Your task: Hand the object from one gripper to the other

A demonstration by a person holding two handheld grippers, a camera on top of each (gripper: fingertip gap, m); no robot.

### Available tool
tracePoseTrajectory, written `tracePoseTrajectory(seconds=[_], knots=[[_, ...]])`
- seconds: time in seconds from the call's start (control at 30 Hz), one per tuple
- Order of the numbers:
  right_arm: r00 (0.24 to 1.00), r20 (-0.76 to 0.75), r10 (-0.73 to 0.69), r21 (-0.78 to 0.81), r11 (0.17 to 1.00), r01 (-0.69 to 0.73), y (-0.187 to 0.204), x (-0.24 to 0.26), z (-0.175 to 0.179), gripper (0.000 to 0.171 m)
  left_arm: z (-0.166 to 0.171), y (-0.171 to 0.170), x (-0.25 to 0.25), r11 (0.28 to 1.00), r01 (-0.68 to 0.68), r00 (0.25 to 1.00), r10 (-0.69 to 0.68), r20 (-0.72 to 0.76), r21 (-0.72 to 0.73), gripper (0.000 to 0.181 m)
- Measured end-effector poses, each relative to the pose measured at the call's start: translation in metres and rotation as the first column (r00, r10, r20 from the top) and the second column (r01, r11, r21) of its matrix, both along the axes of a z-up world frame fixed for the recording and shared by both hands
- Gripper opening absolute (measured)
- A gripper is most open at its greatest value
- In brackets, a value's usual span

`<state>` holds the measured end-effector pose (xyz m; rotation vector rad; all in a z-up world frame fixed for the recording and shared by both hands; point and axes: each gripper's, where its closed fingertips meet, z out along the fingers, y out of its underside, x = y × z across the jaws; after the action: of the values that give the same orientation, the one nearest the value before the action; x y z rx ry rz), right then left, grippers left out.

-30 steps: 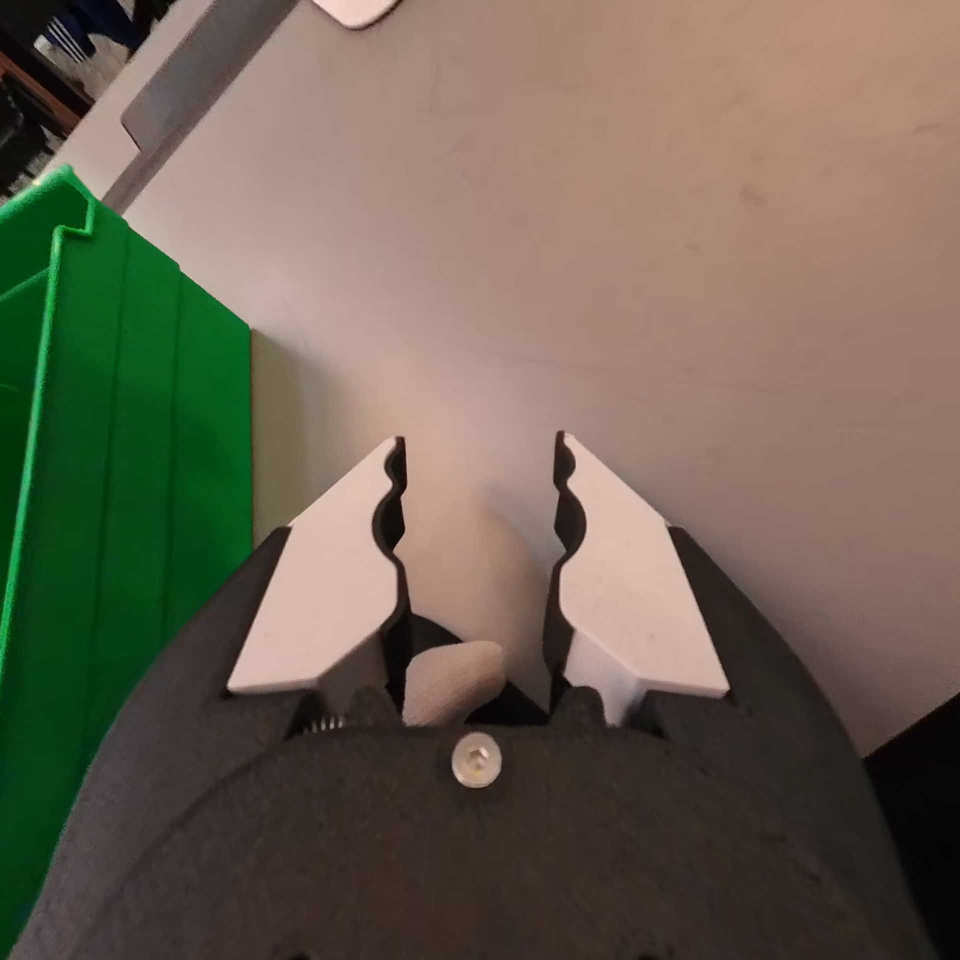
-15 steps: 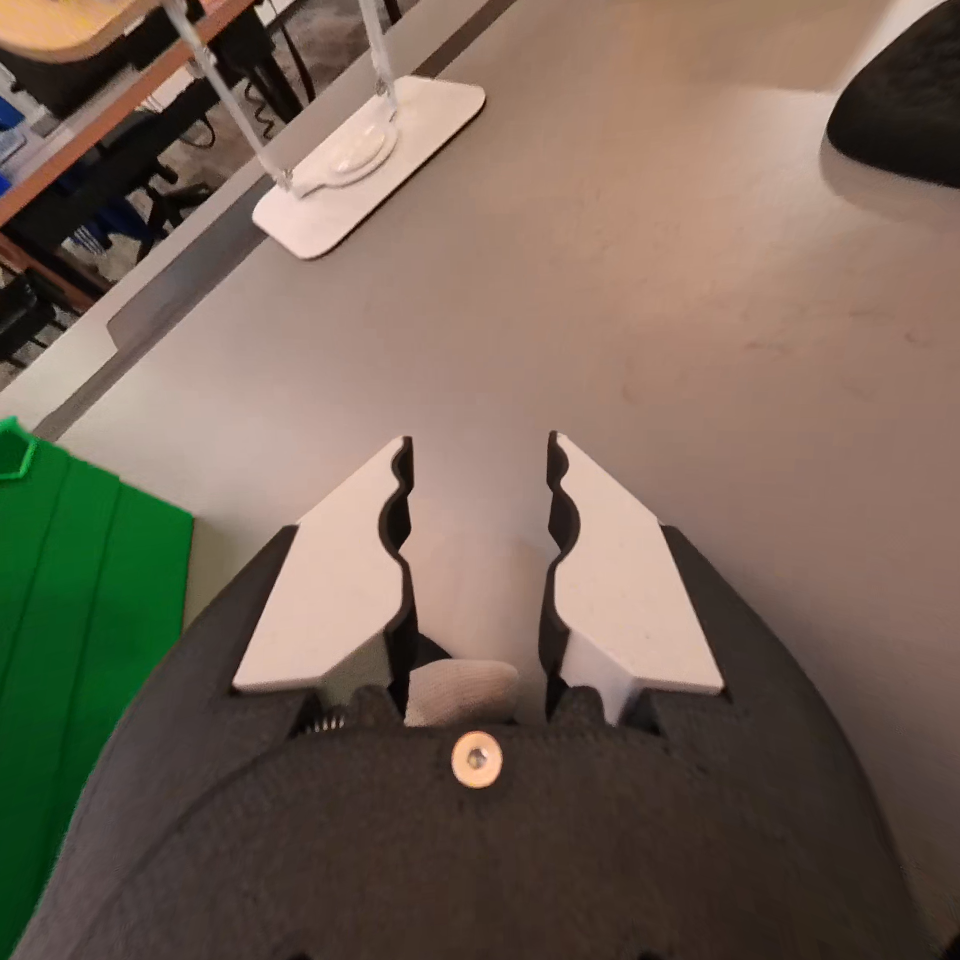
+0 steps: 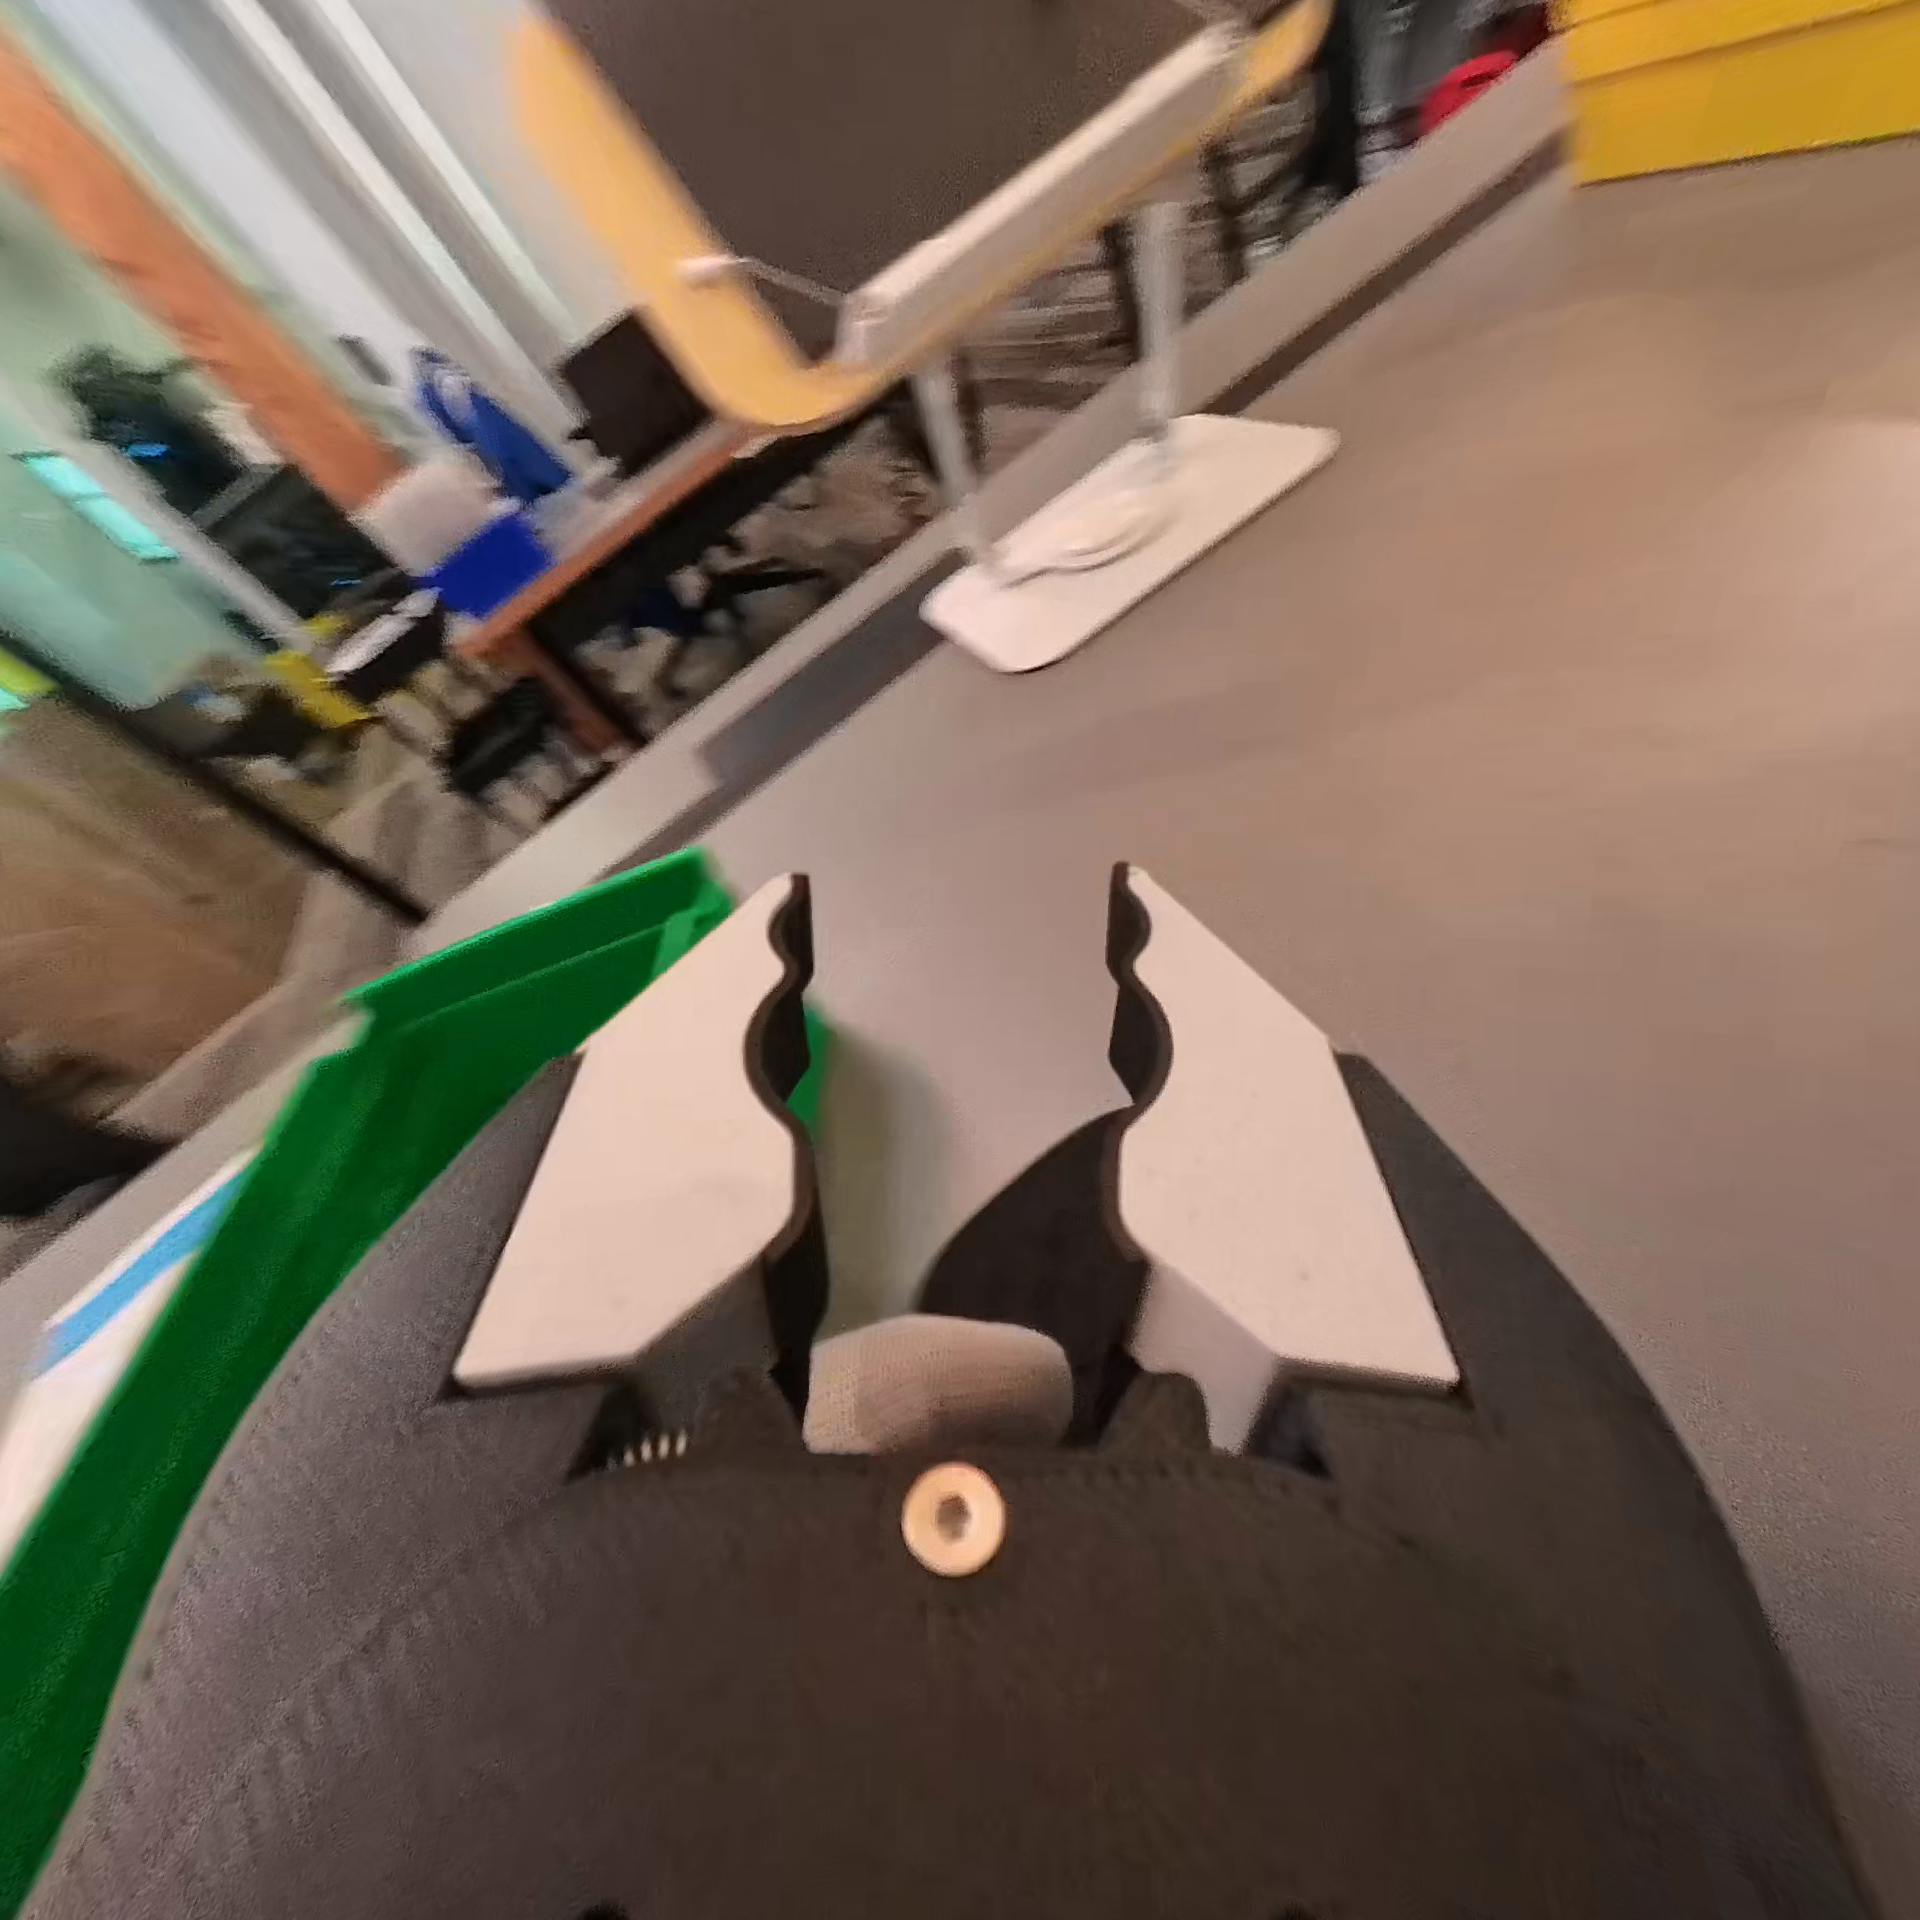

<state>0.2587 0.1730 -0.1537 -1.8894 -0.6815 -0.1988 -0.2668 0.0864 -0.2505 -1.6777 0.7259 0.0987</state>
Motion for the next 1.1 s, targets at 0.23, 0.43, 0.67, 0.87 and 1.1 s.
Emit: tracePoseTrajectory(seconds=[0.23, 0.43, 0.67, 0.87, 1.1], knots=[[0.933, 0.098, -0.346, -0.001, 0.937, 0.348, 0.006, 0.131, -0.050, 0.090, 0.002, -0.005, -0.158, 0.915, -0.396, 0.904, 0.404, -0.138, 0.082, 0.063], [0.883, 0.063, -0.465, -0.028, 0.883, 0.468, 0.001, 0.202, -0.096, 0.092, 0.008, -0.007, -0.199, 0.891, -0.410, 0.836, 0.452, -0.312, 0.196, 0.071], [0.885, 0.079, -0.460, -0.059, 0.884, 0.465, 0.004, 0.219, -0.136, 0.103, -0.008, 0.019, -0.251, 0.911, -0.386, 0.840, 0.412, -0.353, 0.144, 0.080], [0.896, 0.069, -0.440, -0.036, 0.896, 0.443, 0.016, 0.221, -0.148, 0.090, -0.027, 0.036, -0.236, 0.947, -0.321, 0.910, 0.300, -0.287, -0.026, 0.048], [0.903, -0.050, -0.427, -0.057, 0.904, 0.424, 0.033, 0.218, -0.153, 0.081, -0.033, 0.072, -0.196, 0.951, -0.303, 0.906, 0.268, -0.327, -0.059, 0.021]])
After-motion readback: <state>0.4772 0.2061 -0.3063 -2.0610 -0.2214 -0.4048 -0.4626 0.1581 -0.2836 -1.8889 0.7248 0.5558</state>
